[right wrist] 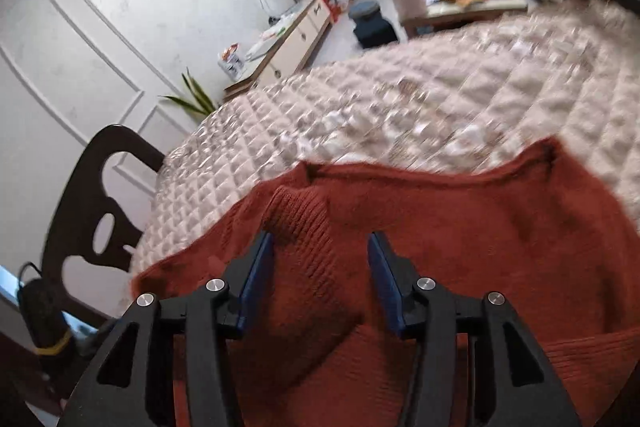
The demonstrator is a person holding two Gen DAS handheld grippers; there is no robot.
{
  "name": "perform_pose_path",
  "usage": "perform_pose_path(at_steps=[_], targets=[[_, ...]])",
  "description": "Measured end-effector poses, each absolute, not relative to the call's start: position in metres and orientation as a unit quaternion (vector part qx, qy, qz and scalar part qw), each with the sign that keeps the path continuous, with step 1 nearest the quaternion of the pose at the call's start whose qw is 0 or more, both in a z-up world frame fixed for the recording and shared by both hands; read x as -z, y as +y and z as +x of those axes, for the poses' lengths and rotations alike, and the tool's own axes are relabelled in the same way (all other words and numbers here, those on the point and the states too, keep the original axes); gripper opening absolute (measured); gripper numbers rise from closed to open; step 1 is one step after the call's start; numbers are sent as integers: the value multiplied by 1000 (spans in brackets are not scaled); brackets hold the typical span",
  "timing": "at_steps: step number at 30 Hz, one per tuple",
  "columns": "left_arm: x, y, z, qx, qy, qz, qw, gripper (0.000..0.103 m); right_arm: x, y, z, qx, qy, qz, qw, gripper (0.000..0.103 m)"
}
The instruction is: Fold small clothes
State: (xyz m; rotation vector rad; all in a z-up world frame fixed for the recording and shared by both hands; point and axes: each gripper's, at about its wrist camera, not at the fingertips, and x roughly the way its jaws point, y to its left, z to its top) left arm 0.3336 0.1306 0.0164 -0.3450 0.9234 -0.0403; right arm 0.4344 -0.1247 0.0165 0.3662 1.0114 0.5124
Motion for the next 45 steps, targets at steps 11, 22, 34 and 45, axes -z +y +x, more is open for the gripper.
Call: perform_pose_path(at_steps=[11,22,34,45], targets=[[-14,130,339,5,441,-161,883,82,-70,-106,390,-76,379,-25,922,11],[-20,118,352,-7,439,-140,888,82,-106,-142,359,57,402,-95,909,17],[-11,114,359,-19,452,-125,883,82,-83,-238,367,56,445,21,894,35],[-23,105,353,-7,435,-98,895,82,-43,-254,366,-85,423,46,901,35]])
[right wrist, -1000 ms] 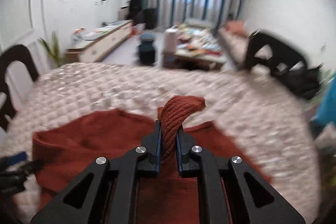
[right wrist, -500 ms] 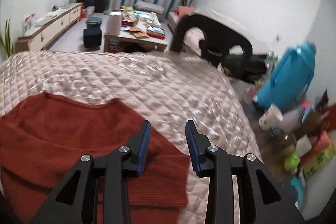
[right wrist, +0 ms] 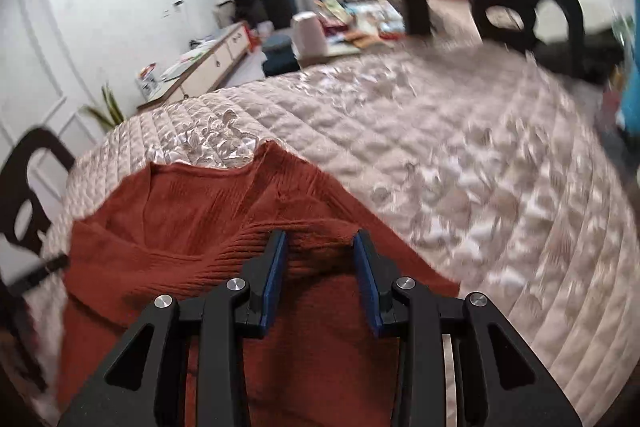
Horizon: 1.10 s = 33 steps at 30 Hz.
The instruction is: Fold small clothes
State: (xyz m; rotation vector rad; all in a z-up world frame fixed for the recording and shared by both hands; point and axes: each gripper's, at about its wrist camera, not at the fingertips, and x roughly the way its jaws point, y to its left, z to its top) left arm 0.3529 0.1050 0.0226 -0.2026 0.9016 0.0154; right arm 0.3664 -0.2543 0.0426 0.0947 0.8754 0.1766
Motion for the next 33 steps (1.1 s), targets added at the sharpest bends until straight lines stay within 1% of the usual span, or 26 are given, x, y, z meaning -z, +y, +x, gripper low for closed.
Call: perform_pose_path(at_steps=[5,7,8,10,12,14,18,21,23,25,27,28,30,33], targets=[[-27,100,356,-9,437,-81,896,82,-39,-246,381,-100,416,42,903,35],[-25,99,356,-9,440,-82,894,82,-39,-243,387,-94,417,43,903,19],[-24,99,357,-9,443,-83,893,82,-41,-242,390,-91,420,41,902,15],[-22,100,356,-11,446,-82,891,82,-46,-239,391,-67,419,23,905,9],[-20,100,357,-14,449,-80,890,82,-55,-235,389,-54,422,9,905,7],[-19,102,357,-15,450,-82,889,82,-67,-234,383,-59,416,13,907,7],[-17,100,359,-12,452,-74,889,82,-92,-240,374,-1,437,27,899,7],[-16,97,363,-9,454,-70,888,82,-113,-228,365,28,435,-12,900,7],[-15,96,364,-11,457,-68,887,82,-116,-220,365,37,465,-31,884,7],[-14,96,364,-9,457,-71,886,82,-114,-222,367,47,470,-37,880,8],[-13,98,364,-7,460,-77,884,82,-103,-228,371,135,466,-96,869,11],[-13,99,365,-7,461,-79,884,82,-100,-233,374,160,466,-106,864,11],[-13,99,365,-5,461,-79,884,82,-95,-245,374,161,462,-86,868,11],[-13,99,365,-4,461,-78,884,82,-87,-263,364,95,473,-17,876,11]])
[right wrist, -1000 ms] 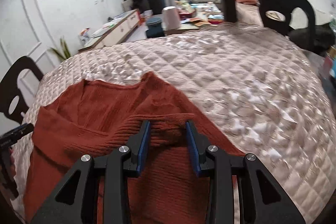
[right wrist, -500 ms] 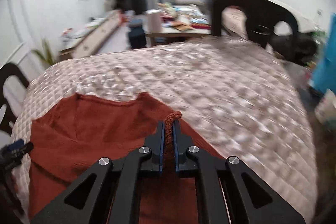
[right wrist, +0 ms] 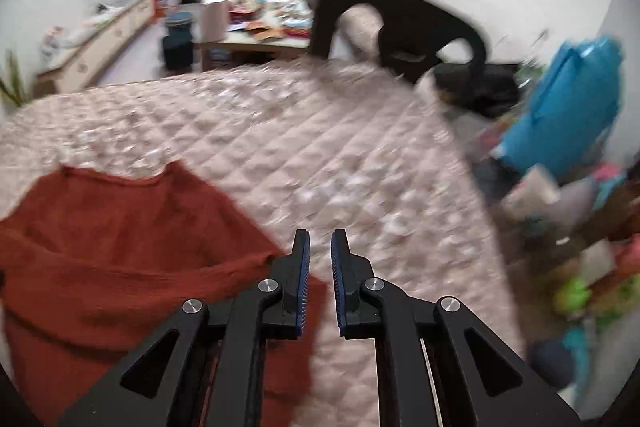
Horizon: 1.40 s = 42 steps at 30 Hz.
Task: Fold small clothes
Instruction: 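Open the right gripper and release the sleeve onto the dress, then move both tools to the hem of the red dress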
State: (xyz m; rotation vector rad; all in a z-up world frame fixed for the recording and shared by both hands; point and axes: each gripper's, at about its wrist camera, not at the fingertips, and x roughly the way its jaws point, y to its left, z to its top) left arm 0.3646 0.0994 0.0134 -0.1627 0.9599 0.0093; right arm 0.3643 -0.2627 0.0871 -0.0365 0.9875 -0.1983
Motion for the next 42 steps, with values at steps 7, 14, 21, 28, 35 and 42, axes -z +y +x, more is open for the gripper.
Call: perform_pose_path(at_steps=[7,14,21,28,35,42], targets=[[-10,103,364,-5,463,-92,881,84,-52,-267,352,71,495,17,866,13],[-11,102,362,-11,464,-91,881,84,-44,-266,344,12,490,83,868,13],[-11,100,363,-15,464,-90,881,84,-43,-263,340,9,487,72,870,7],[-11,100,362,-13,465,-91,880,84,-55,-277,335,-18,464,130,876,7],[-11,100,362,-14,466,-94,880,84,-39,-271,346,-18,486,128,864,36],[-10,103,363,-10,468,-94,879,84,-42,-275,339,-8,479,121,869,4]])
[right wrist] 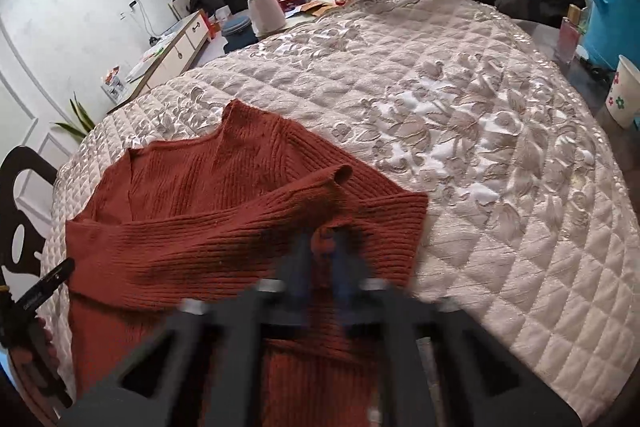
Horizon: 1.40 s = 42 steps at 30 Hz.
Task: Fold small clothes
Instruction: 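Move both tools to the hem of the red dress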
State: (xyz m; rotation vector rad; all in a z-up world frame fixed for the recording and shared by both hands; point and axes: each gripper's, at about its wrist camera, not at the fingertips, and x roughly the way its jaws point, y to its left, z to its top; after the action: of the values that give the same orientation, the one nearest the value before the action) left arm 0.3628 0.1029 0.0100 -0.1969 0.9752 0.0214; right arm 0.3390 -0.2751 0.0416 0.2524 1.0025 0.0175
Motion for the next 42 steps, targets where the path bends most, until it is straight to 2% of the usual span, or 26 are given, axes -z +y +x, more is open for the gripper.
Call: perform_pose_path(at_steps=[6,12,14,15,17,22,29,31,32,42], targets=[[-12,104,363,-9,470,-93,877,84,-72,-283,319,-9,452,140,881,4],[-10,103,362,-15,475,-83,876,87,-45,-277,324,77,493,67,864,5],[-12,104,360,-13,478,-81,875,87,-46,-282,318,80,487,75,867,9],[-14,104,357,-11,478,-78,875,87,-48,-285,314,84,485,80,867,15],[-20,104,348,-7,473,-68,878,87,-55,-287,304,86,476,83,871,21],[-37,101,302,66,464,-33,883,87,-80,-285,255,20,441,114,890,21],[-44,108,207,166,471,-53,865,87,-101,-275,162,-88,410,102,902,23],[-39,113,182,180,483,-61,855,87,-96,-269,134,-111,423,83,895,33],[-36,115,170,182,490,-61,850,87,-93,-269,124,-116,430,82,892,41],[-25,125,72,203,496,-63,842,87,-43,-275,22,-120,465,82,873,42]])
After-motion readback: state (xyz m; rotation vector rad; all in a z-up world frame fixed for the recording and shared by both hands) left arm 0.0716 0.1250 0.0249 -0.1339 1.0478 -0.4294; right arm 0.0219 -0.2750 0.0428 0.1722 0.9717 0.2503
